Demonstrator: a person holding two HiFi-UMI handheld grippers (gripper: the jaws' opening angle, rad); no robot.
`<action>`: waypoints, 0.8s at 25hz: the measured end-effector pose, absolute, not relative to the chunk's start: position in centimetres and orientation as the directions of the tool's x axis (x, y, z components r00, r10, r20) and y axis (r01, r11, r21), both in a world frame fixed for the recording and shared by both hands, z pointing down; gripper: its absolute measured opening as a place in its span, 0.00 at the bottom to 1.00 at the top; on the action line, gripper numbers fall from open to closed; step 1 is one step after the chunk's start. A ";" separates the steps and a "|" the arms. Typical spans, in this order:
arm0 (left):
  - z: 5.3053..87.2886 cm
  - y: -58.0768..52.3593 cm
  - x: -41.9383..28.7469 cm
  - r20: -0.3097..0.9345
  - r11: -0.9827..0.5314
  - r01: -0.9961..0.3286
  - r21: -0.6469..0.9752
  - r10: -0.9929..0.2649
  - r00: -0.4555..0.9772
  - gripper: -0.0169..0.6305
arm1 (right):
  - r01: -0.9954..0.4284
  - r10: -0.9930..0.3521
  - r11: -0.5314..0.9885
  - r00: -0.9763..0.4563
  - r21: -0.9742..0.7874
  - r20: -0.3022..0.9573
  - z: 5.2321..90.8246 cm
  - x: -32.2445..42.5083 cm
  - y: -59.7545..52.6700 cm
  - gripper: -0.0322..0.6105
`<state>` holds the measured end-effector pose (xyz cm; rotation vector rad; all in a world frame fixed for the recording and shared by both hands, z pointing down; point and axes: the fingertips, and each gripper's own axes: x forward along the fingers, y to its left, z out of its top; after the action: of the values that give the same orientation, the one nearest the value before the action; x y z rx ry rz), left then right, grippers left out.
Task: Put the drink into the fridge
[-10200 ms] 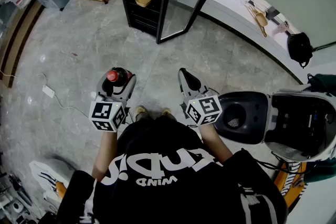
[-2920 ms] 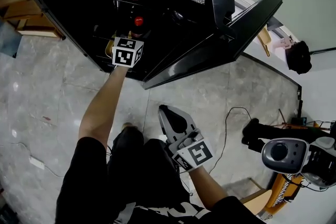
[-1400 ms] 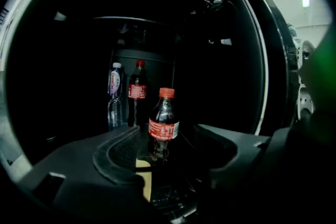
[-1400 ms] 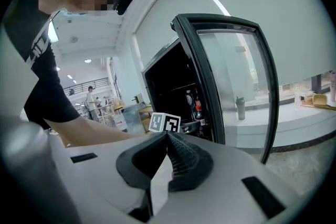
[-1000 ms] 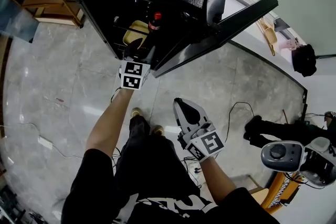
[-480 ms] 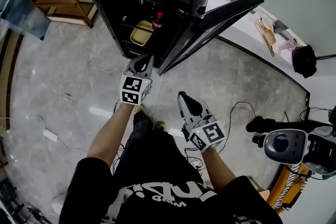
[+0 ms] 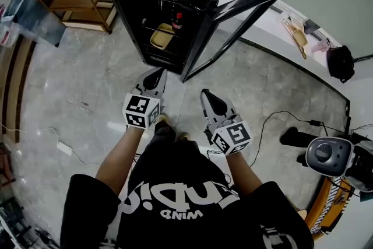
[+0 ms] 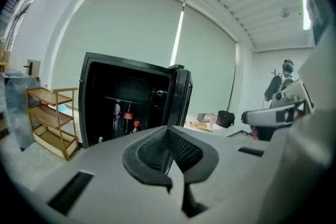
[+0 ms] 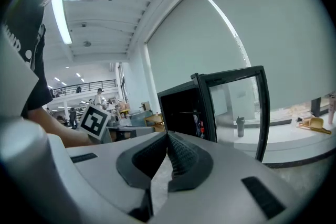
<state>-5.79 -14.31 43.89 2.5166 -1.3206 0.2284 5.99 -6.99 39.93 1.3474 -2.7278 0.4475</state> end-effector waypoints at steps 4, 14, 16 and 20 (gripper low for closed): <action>41.9 -11.8 -6.3 0.258 -0.532 -0.826 0.186 -0.785 0.563 0.04 | -0.784 -0.765 0.581 -0.618 -0.218 0.181 39.4 6.4 -6.0 0.08; 39.5 -7.0 -7.4 0.252 -0.513 -0.822 0.245 -0.786 0.565 0.04 | -0.794 -0.777 0.566 -0.604 -0.219 0.180 38.6 7.5 -3.9 0.08; 39.0 -6.4 -7.7 0.251 -0.513 -0.825 0.238 -0.787 0.563 0.04 | -0.794 -0.778 0.566 -0.603 -0.221 0.177 38.4 7.8 -3.6 0.08; 37.6 -5.3 -8.0 0.242 -0.513 -0.829 0.222 -0.795 0.557 0.04 | -0.789 -0.773 0.572 -0.610 -0.223 0.175 37.9 8.2 -3.1 0.08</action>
<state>-8.02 -5.32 37.59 2.4834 -1.3376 0.1566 8.23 -3.12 37.91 1.3600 -2.7333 0.4325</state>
